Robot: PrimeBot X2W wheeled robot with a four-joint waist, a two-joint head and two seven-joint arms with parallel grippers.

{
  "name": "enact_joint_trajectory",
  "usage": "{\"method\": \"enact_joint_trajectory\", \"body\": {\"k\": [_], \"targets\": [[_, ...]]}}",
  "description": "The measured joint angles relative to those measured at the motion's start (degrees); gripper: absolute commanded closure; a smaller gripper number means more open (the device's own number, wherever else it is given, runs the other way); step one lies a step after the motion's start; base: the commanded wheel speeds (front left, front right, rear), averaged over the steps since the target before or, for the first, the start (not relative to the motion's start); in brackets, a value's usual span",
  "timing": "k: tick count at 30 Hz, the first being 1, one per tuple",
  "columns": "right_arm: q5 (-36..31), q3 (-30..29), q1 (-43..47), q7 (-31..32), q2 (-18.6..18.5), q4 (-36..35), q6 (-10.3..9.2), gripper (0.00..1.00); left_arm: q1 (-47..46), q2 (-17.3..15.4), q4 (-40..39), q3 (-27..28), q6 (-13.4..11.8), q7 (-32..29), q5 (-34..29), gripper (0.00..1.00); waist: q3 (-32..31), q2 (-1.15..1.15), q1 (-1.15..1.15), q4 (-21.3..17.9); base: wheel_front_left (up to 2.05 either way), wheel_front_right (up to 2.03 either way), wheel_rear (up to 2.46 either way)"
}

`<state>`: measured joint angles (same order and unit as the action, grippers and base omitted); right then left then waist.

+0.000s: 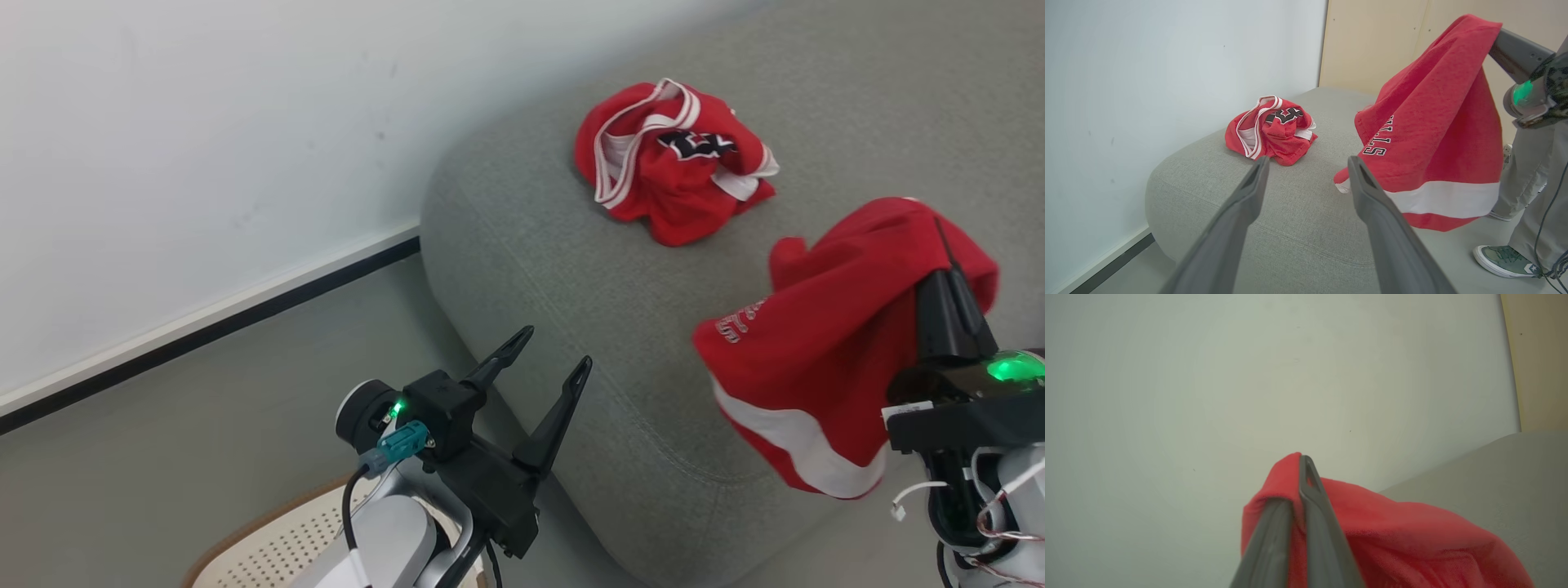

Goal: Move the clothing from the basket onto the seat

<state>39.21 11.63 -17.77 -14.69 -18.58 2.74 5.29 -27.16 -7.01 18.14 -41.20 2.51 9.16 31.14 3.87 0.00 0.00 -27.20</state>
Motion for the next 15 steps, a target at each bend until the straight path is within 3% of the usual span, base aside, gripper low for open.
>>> {"method": "enact_joint_trajectory", "body": {"k": [10,15], "targets": [[-0.2,-4.9,1.6,0.0,-0.2,-3.5,0.27,1.0,-1.9,0.8,0.4,-0.7,0.1,-1.0,-0.2,0.0,2.7,0.0,0.0,-3.1,0.0,0.0,0.0],[2.3,-5.1,-2.8,0.0,-0.5,0.4,1.27,1.0,-2.5,0.8,0.4,-1.1,0.1,-1.3,-0.5,0.0,4.0,0.0,0.0,-3.0,0.0,0.0,0.0]]}}
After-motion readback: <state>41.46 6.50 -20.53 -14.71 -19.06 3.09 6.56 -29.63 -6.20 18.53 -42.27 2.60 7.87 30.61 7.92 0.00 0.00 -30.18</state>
